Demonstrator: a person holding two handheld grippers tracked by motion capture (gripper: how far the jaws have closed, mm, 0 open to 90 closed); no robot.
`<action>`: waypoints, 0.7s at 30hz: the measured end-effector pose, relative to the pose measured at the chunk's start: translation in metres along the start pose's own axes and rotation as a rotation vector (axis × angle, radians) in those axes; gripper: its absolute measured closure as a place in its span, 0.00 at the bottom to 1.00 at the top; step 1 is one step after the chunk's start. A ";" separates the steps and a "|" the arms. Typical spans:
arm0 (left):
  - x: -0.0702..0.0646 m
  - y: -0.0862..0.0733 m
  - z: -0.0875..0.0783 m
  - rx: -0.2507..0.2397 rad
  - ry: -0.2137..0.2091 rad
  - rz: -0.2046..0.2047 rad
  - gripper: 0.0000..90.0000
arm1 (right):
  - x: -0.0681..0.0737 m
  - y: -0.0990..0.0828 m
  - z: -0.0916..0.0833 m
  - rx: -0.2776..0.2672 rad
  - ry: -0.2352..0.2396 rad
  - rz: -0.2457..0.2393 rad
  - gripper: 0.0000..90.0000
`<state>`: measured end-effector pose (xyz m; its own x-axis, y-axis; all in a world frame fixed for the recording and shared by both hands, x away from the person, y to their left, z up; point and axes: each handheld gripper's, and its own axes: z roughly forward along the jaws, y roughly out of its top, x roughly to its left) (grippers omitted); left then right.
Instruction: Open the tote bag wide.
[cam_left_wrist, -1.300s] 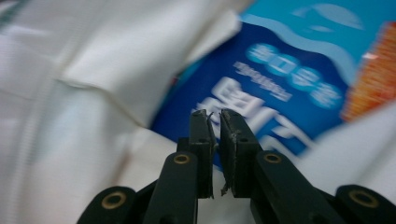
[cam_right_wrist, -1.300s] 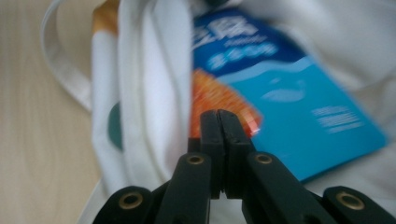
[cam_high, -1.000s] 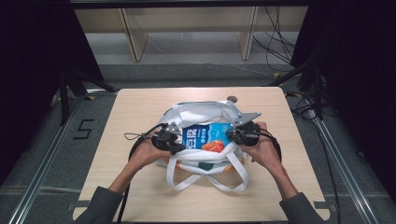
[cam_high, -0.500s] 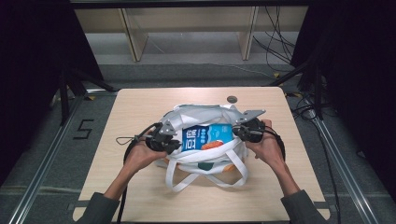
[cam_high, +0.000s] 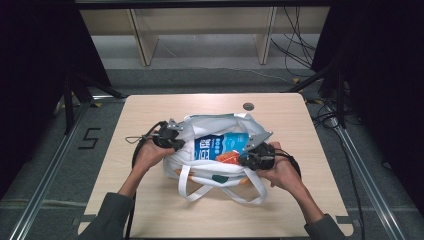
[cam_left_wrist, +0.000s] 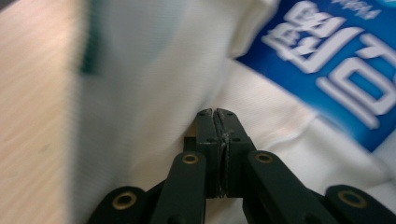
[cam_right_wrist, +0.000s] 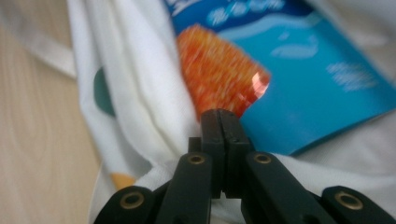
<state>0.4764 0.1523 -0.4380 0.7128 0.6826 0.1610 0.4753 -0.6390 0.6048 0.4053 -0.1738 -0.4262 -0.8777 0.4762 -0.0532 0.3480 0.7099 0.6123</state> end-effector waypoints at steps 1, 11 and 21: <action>0.001 0.001 0.001 0.014 0.028 0.022 0.99 | 0.001 -0.004 0.002 -0.004 0.000 0.002 1.00; -0.015 0.012 -0.015 -0.115 -0.151 -0.064 0.88 | -0.001 0.004 -0.012 -0.088 -0.043 -0.012 1.00; 0.009 0.034 0.004 -0.173 -0.006 -0.140 0.84 | -0.023 -0.002 -0.025 -0.125 -0.154 0.058 1.00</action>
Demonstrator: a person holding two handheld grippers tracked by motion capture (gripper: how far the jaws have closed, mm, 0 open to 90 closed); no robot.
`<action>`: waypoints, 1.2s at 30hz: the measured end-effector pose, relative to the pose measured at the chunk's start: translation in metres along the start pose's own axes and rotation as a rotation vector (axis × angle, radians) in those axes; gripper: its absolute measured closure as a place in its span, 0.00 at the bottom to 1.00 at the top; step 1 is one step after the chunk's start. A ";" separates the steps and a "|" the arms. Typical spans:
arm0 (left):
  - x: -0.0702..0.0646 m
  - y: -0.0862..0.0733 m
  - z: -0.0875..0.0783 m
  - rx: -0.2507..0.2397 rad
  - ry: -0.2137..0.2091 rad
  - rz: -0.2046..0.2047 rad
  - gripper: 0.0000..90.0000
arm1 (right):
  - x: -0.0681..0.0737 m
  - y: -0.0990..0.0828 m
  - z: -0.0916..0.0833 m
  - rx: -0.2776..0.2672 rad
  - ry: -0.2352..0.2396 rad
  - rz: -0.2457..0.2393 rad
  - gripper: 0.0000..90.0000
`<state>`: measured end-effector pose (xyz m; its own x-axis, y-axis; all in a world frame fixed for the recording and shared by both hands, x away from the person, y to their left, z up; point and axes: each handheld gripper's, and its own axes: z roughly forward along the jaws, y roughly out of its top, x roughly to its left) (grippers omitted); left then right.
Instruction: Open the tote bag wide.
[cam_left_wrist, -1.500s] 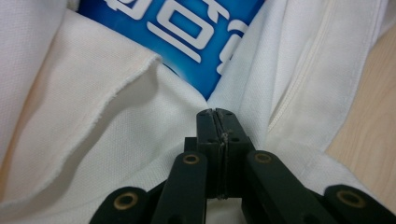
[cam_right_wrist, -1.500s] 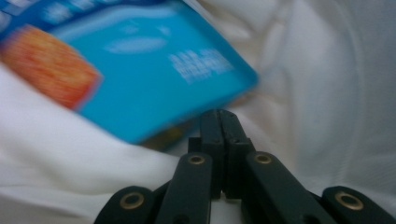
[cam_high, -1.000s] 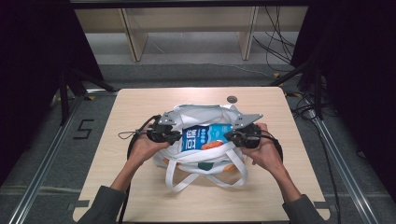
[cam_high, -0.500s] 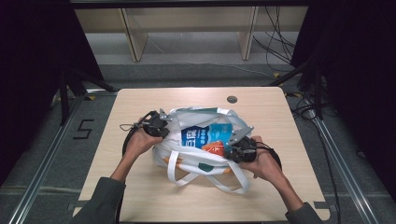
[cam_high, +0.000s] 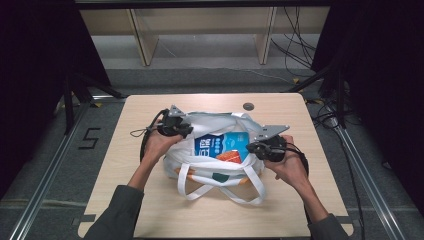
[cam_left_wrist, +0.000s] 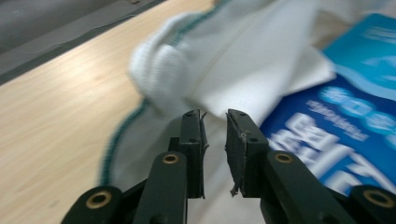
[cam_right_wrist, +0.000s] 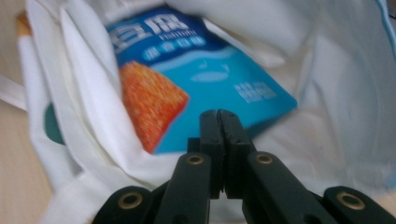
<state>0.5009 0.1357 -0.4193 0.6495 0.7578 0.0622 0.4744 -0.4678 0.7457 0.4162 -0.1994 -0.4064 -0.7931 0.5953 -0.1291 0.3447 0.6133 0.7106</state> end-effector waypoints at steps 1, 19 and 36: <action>0.005 0.000 0.004 0.003 -0.002 -0.024 0.86 | -0.002 -0.004 0.003 0.000 -0.014 0.005 1.00; 0.005 -0.013 -0.017 -0.087 -0.088 -0.101 0.83 | -0.007 -0.005 -0.009 -0.065 -0.014 0.003 0.98; -0.018 -0.024 -0.051 -0.162 -0.166 -0.074 0.76 | -0.009 -0.008 -0.018 -0.096 -0.036 0.052 0.89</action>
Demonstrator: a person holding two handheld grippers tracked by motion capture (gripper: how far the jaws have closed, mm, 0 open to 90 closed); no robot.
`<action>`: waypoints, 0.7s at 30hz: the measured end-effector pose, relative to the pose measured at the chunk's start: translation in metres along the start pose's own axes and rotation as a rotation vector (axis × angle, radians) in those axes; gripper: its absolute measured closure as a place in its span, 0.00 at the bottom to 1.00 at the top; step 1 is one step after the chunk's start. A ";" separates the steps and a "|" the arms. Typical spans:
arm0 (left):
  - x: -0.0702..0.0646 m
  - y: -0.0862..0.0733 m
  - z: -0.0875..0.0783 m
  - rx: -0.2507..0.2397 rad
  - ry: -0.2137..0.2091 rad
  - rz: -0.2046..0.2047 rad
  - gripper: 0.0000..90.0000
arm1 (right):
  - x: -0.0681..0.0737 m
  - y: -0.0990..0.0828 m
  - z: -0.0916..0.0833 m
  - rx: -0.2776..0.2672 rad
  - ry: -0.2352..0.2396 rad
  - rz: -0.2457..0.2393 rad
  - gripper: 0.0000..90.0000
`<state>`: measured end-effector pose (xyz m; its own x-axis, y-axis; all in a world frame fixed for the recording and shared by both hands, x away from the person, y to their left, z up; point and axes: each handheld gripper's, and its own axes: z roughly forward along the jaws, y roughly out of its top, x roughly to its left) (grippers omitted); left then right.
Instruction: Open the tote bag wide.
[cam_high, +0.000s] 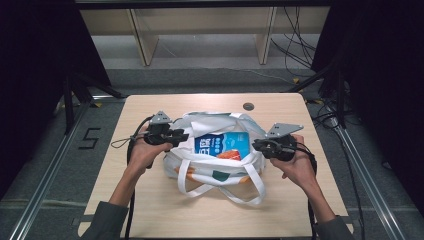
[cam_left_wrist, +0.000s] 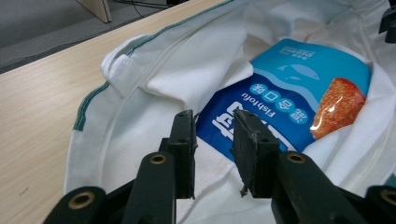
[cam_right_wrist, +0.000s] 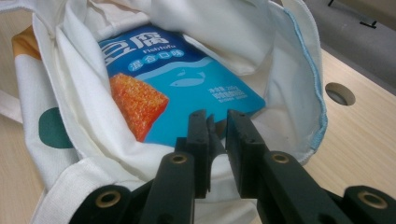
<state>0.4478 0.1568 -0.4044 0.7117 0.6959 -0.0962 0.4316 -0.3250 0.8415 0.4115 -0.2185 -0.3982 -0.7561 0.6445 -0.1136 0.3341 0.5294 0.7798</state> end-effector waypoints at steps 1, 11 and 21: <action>-0.002 -0.001 -0.001 -0.005 0.005 0.003 0.76 | 0.000 0.000 0.000 -0.005 0.000 -0.005 0.88; -0.006 -0.004 -0.008 -0.023 -0.011 -0.005 0.73 | -0.002 0.001 -0.002 -0.019 -0.012 -0.006 0.85; -0.009 -0.007 -0.014 -0.032 -0.018 -0.010 0.64 | -0.003 -0.002 -0.003 -0.047 -0.019 -0.004 0.66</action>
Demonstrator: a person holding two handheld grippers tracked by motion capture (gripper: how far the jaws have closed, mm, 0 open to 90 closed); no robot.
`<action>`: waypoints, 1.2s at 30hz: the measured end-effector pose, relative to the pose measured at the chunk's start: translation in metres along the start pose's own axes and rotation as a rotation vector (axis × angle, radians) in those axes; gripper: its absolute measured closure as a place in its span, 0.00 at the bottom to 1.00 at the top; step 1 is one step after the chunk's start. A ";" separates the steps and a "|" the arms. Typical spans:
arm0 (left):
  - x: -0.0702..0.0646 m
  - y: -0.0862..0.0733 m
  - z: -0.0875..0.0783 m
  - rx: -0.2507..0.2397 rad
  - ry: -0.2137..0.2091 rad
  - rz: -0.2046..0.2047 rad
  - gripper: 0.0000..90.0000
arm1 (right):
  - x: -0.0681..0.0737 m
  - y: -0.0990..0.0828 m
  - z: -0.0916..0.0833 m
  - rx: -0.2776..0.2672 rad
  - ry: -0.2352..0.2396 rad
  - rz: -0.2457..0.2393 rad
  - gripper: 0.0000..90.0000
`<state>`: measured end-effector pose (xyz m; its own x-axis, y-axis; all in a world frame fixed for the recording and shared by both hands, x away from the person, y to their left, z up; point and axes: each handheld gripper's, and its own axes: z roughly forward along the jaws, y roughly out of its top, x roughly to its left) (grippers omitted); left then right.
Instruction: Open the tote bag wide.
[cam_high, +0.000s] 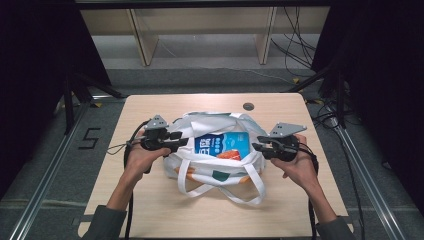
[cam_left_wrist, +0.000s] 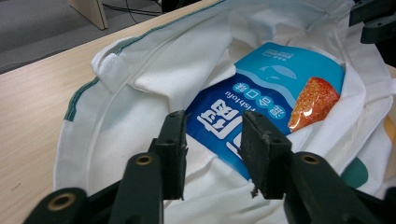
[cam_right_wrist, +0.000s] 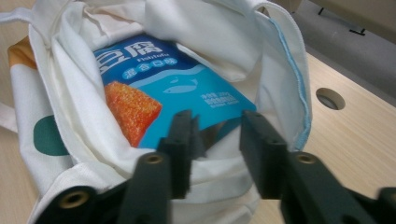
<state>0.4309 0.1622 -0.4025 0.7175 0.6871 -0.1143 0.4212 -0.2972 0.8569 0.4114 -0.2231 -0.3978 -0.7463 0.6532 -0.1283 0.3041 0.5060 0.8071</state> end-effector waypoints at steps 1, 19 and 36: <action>0.000 0.000 0.000 0.000 0.000 0.000 0.62 | 0.000 0.000 0.000 0.000 0.000 0.000 0.66; -0.014 -0.011 -0.012 0.006 -0.024 -0.016 0.36 | 0.002 -0.003 -0.014 -0.056 -0.014 0.045 0.46; -0.030 -0.026 -0.013 0.016 -0.009 0.011 0.31 | 0.002 -0.009 -0.022 -0.062 -0.042 0.091 0.38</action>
<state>0.3913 0.1582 -0.4146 0.7270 0.6780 -0.1091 0.4217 -0.3154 0.8501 0.3937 -0.2387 -0.3924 -0.6911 0.7187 -0.0763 0.3313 0.4089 0.8503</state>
